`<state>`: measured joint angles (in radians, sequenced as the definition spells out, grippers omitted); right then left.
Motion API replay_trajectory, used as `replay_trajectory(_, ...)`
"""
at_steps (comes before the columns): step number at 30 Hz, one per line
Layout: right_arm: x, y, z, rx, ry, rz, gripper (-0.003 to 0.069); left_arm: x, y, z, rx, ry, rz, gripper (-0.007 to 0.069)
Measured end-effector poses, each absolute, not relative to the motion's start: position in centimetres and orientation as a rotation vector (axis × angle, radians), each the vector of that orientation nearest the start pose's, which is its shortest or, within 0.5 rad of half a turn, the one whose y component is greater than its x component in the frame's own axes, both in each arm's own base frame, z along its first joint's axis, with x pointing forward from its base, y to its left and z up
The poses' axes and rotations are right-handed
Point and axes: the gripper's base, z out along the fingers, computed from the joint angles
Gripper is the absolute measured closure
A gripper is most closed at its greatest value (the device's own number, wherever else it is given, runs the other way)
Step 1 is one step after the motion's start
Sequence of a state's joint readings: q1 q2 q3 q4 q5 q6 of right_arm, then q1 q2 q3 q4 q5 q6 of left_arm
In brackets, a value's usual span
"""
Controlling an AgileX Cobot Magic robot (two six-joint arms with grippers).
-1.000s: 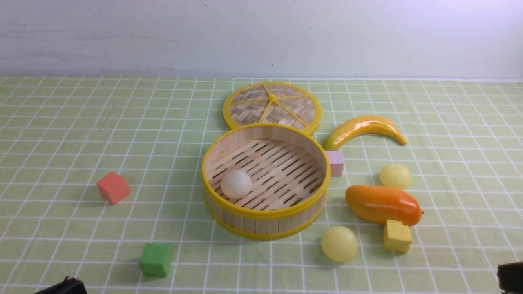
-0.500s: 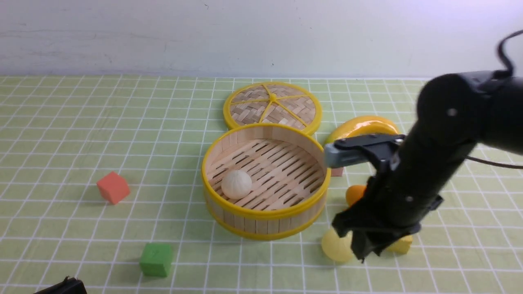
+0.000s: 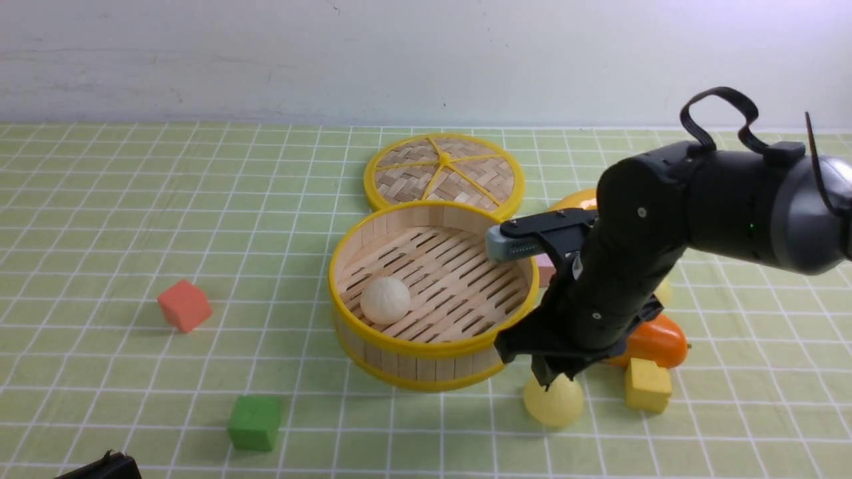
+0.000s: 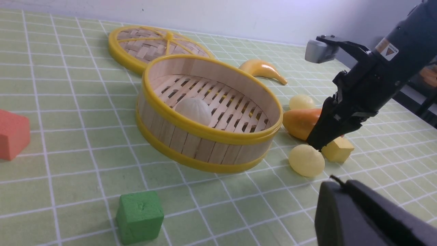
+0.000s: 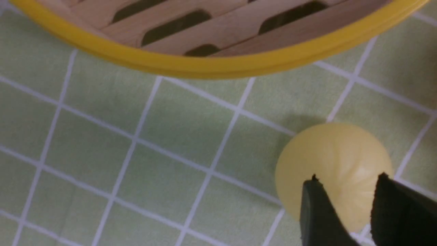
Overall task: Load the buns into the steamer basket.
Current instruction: Use the right arm to grab a steamed stuffed bun
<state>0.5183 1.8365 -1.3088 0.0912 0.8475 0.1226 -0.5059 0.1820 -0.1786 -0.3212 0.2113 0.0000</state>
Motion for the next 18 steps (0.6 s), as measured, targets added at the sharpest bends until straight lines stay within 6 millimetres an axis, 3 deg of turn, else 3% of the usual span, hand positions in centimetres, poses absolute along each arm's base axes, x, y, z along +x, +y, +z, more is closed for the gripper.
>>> replay_trajectory(15, 32.9, 19.2, 19.0, -0.487, 2.865, 0.195, 0.0419, 5.6, -3.8, 24.4, 0.216, 1.719, -0.667, 0.0622)
replay_trajectory(18, 32.7, 19.1, 18.9, -0.495, 2.889, 0.185, 0.0471, 5.6, -3.8, 24.4, 0.216, 1.719, -0.667, 0.0620)
